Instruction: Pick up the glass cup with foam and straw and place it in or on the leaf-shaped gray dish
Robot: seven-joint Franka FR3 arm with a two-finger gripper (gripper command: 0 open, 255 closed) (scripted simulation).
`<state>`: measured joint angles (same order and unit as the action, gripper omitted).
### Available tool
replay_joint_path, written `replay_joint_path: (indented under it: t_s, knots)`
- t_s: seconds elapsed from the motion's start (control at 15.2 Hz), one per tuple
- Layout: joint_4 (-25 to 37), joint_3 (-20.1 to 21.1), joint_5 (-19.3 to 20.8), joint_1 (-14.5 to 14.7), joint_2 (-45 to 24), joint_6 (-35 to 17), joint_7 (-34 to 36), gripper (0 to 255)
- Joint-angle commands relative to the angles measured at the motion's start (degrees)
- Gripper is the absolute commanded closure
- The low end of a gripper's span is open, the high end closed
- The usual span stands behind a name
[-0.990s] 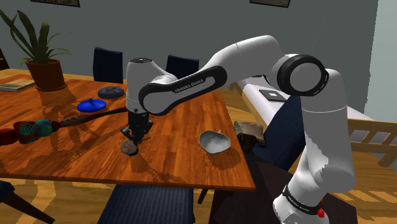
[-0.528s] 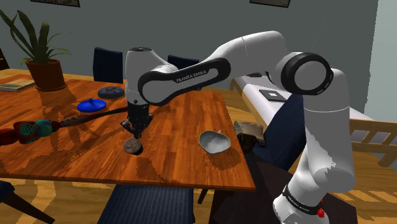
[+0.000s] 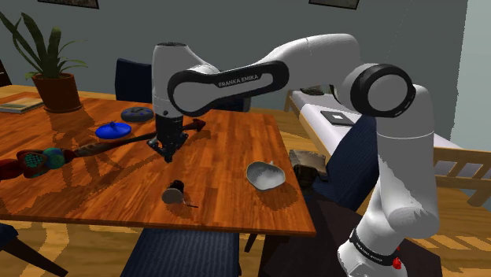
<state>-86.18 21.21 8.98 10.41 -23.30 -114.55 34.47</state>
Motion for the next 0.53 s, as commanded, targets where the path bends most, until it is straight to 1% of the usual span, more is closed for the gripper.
replay_joint_path:
  t_s: [0.0, 0.13, 0.26, 0.4, 0.46]
  knots:
    - [-0.02, -0.01, 0.00, -0.01, -0.02, -0.01, 0.00, 0]
    - [7.23, -2.06, 5.77, 5.33, -6.00, 7.17, 7.98, 0]
    - [16.15, -4.34, 9.90, 10.53, -13.04, 15.39, 14.19, 0]
    - [27.63, -6.83, 12.73, 15.54, -21.62, 24.74, 18.71, 0]
    - [28.96, -7.24, 12.84, 16.11, -22.56, 25.71, 19.01, 0]
